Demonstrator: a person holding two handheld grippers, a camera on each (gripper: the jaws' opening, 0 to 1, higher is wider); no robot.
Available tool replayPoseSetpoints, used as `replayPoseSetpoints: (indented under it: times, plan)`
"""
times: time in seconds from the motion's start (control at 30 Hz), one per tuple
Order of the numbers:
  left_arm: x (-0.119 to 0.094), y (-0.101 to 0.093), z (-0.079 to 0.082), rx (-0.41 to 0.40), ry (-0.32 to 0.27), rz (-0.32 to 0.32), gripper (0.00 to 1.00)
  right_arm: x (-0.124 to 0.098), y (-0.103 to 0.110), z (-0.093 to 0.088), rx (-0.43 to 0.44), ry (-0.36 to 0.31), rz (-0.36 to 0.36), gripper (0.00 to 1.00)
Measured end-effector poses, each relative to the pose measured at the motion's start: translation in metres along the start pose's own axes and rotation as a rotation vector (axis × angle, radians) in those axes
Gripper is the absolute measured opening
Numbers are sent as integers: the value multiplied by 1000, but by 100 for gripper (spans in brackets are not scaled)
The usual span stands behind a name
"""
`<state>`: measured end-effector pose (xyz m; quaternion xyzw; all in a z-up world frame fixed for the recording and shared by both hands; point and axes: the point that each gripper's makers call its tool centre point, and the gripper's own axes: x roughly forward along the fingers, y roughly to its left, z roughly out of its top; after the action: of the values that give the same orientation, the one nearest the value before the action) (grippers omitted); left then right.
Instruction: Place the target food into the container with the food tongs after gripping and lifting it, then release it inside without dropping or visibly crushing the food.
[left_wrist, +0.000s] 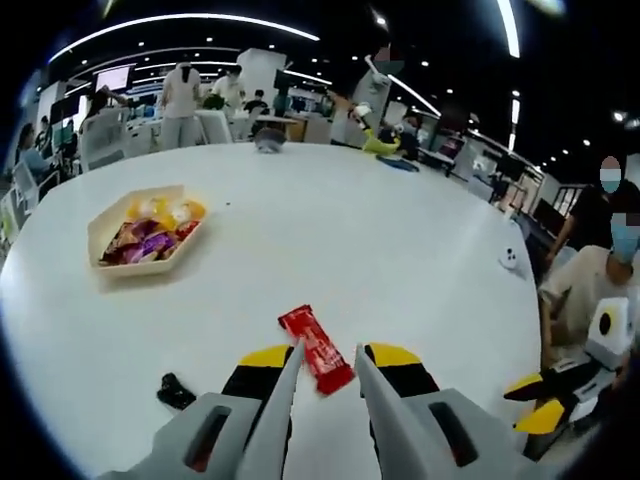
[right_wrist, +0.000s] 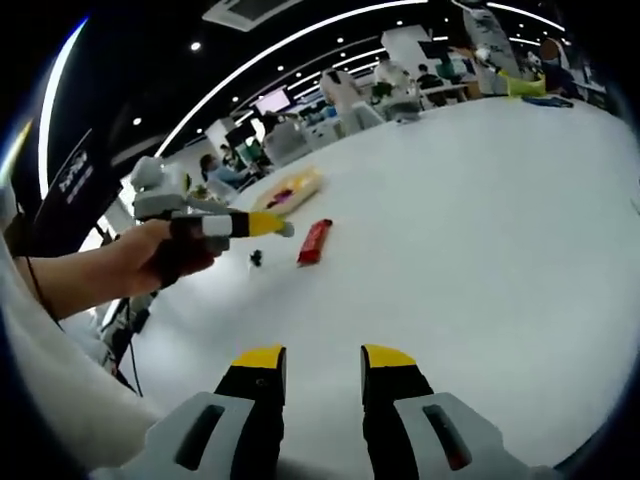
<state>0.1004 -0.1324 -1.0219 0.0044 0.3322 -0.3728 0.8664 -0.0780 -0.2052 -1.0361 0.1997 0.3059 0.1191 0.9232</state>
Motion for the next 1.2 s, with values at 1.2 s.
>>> replayPoseSetpoints:
  times: [1.2]
  plan:
    - [35, 10, -21, 15, 110, 256, 27, -22, -1, -22, 20, 7, 48, 30]
